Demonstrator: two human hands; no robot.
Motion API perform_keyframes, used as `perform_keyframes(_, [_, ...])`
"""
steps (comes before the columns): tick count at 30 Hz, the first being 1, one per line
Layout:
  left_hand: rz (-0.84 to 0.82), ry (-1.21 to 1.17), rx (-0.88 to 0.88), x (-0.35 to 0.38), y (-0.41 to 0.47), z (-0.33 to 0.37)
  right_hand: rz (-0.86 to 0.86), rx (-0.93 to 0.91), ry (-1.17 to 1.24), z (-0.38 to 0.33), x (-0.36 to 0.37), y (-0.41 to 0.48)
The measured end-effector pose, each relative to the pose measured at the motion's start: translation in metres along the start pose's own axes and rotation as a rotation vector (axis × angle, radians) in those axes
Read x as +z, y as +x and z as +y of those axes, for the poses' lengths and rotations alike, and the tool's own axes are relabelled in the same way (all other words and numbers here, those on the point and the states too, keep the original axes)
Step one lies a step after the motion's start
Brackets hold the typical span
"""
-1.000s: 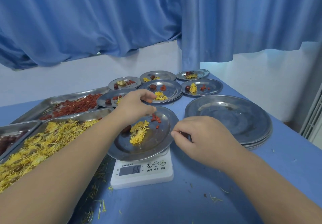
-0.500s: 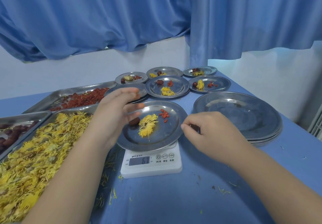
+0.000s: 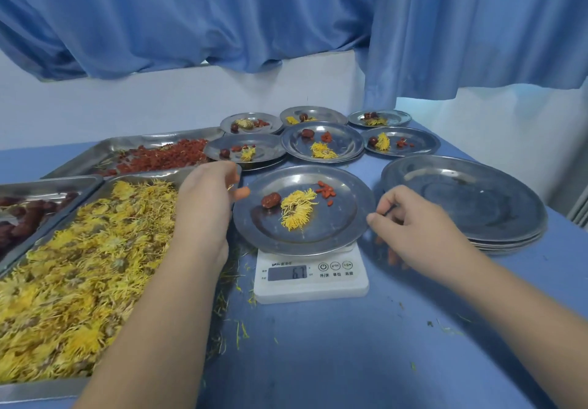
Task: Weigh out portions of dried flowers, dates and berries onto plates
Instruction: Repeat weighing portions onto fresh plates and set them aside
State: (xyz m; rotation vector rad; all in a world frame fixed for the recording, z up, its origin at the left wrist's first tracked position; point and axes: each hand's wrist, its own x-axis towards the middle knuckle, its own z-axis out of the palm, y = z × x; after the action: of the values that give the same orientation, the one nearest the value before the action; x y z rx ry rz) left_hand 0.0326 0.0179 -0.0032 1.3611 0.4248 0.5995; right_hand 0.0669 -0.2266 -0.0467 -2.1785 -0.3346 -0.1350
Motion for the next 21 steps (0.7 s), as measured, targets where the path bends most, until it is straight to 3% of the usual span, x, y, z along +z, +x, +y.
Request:
perform_keyframes(13, [-0.068,-0.154,-0.044,-0.002,-0.006,0.012,0.003,0.223,0.636,-0.015,0.011,0.002])
perform_keyframes(21, [-0.162,-0.321,-0.038,0.004,0.002,0.025,0.034,0.214,0.837,-0.02,-0.018,0.02])
